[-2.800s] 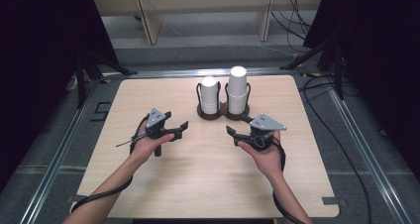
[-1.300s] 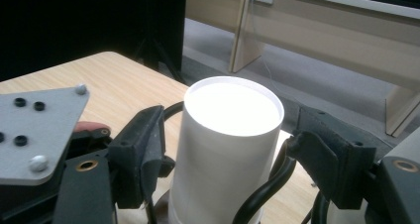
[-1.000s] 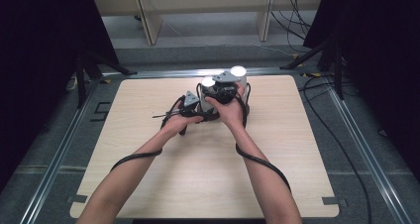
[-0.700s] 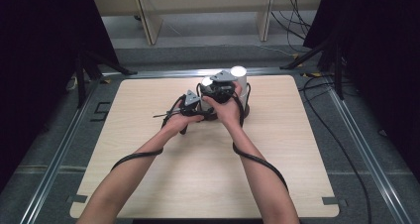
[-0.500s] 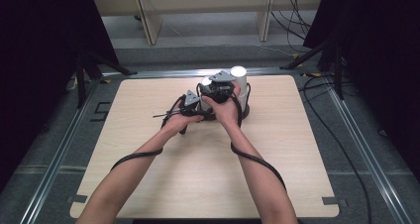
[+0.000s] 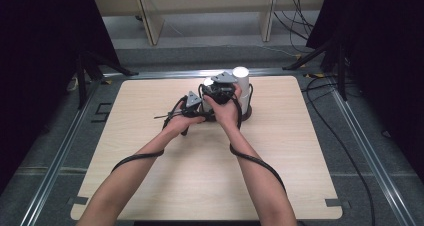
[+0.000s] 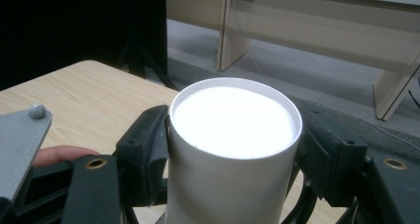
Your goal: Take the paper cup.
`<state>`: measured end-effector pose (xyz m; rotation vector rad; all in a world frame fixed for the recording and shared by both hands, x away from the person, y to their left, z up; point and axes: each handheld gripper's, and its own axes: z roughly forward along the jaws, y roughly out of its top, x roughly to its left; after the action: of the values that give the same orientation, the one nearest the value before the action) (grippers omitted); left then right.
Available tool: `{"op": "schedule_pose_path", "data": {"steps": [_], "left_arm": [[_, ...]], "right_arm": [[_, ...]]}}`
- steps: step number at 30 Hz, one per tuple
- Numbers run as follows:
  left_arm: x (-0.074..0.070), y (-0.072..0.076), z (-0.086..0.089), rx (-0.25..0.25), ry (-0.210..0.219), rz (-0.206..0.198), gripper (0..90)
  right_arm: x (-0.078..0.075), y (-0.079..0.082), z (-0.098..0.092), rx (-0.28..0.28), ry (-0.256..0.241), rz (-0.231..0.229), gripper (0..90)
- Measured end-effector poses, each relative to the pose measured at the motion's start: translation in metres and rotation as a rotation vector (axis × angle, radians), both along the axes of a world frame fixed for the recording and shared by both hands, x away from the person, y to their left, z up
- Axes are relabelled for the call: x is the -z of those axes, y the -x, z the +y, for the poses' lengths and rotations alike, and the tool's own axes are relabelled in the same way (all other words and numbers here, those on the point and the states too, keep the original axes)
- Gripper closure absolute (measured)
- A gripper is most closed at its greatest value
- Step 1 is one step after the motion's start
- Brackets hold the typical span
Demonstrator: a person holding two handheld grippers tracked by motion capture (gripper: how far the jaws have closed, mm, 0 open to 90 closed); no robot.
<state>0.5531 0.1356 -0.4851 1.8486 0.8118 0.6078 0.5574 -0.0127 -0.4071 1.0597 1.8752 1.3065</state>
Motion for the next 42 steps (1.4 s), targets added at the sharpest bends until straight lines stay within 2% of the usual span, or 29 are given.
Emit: {"op": "schedule_pose_path", "data": {"steps": [2, 3, 5, 6, 7, 9, 13, 19, 21, 23, 27, 28, 29, 31, 32, 34, 35, 36, 37, 38, 39, 40, 41, 42], "left_arm": [[0.000, 0.000, 0.000, 0.001, 0.001, -0.003, 28.2], [0.000, 0.000, -0.001, 0.000, 0.003, -0.001, 28.2], [-0.001, 0.000, -0.001, -0.003, 0.003, -0.007, 28.2], [-0.001, 0.000, -0.001, -0.003, 0.003, -0.007, 28.3], [-0.001, 0.000, -0.001, 0.000, 0.009, -0.009, 28.3], [0.000, 0.000, -0.003, -0.008, 0.023, -0.011, 28.3], [0.000, 0.000, -0.003, -0.009, 0.018, -0.015, 28.3], [-0.001, 0.001, -0.003, -0.010, 0.012, -0.013, 28.3], [-0.001, 0.001, -0.003, -0.011, 0.011, -0.014, 28.2], [-0.001, 0.001, -0.003, -0.011, 0.011, -0.015, 28.2], [-0.001, 0.001, -0.003, -0.011, 0.014, -0.017, 28.2], [-0.001, 0.001, -0.003, -0.012, 0.010, -0.020, 28.2], [-0.001, 0.001, -0.003, -0.012, 0.007, -0.021, 28.2], [-0.001, 0.001, -0.003, -0.012, 0.003, -0.024, 28.1], [-0.001, 0.001, -0.003, -0.013, 0.000, -0.024, 27.9], [0.000, 0.001, -0.002, -0.012, -0.003, -0.024, 27.9], [-0.001, 0.001, -0.001, -0.004, -0.036, -0.024, 27.9], [-0.001, 0.002, 0.000, -0.001, -0.044, -0.025, 27.9], [-0.001, 0.002, -0.001, -0.006, -0.030, -0.026, 27.9], [-0.001, 0.003, -0.002, -0.012, -0.015, -0.026, 27.8], [-0.001, 0.004, -0.001, -0.012, -0.018, -0.029, 27.4], [-0.001, 0.004, -0.001, -0.012, -0.018, -0.029, 27.2], [-0.001, 0.004, 0.000, -0.014, -0.027, -0.032, 27.2], [-0.002, 0.003, 0.001, -0.005, -0.046, -0.035, 26.9]], "right_arm": [[0.000, 0.001, 0.001, -0.002, -0.017, -0.002, 34.1], [0.000, 0.002, 0.000, 0.004, 0.000, -0.015, 34.2], [-0.002, 0.003, -0.001, 0.002, -0.001, -0.032, 34.7], [-0.002, 0.003, -0.001, 0.002, -0.001, -0.032, 34.7], [-0.003, 0.004, 0.000, 0.002, -0.019, -0.013, 34.7], [-0.006, 0.005, -0.001, 0.002, -0.014, -0.032, 35.0], [-0.009, 0.006, -0.001, -0.002, -0.019, -0.039, 35.3], [-0.017, 0.008, -0.003, -0.012, -0.008, -0.079, 35.6], [-0.021, 0.011, -0.003, -0.007, -0.040, -0.069, 35.7], [-0.023, 0.011, -0.004, -0.016, -0.022, -0.087, 35.7], [-0.026, 0.011, -0.006, -0.028, -0.034, -0.096, 35.8], [-0.027, 0.013, -0.006, -0.020, -0.046, -0.069, 35.8], [-0.028, 0.012, -0.006, -0.016, -0.038, -0.104, 35.9], [-0.030, 0.014, -0.006, -0.020, -0.051, -0.084, 35.9], [-0.032, 0.014, -0.006, -0.028, -0.040, -0.110, 35.9], [-0.033, 0.016, -0.006, -0.025, -0.047, -0.092, 35.9], [-0.034, 0.015, -0.006, -0.029, -0.044, -0.101, 35.9], [-0.034, 0.016, -0.006, -0.021, -0.047, -0.108, 35.9], [-0.036, 0.016, -0.006, -0.024, -0.064, -0.089, 35.9], [-0.036, 0.016, -0.007, -0.024, -0.060, -0.097, 35.9], [-0.039, 0.017, -0.007, -0.021, -0.065, -0.117, 36.0], [-0.039, 0.017, -0.007, -0.021, -0.065, -0.117, 36.0], [-0.040, 0.018, -0.006, -0.028, -0.072, -0.108, 36.0], [-0.042, 0.018, -0.006, -0.034, -0.067, -0.120, 36.0]]}}
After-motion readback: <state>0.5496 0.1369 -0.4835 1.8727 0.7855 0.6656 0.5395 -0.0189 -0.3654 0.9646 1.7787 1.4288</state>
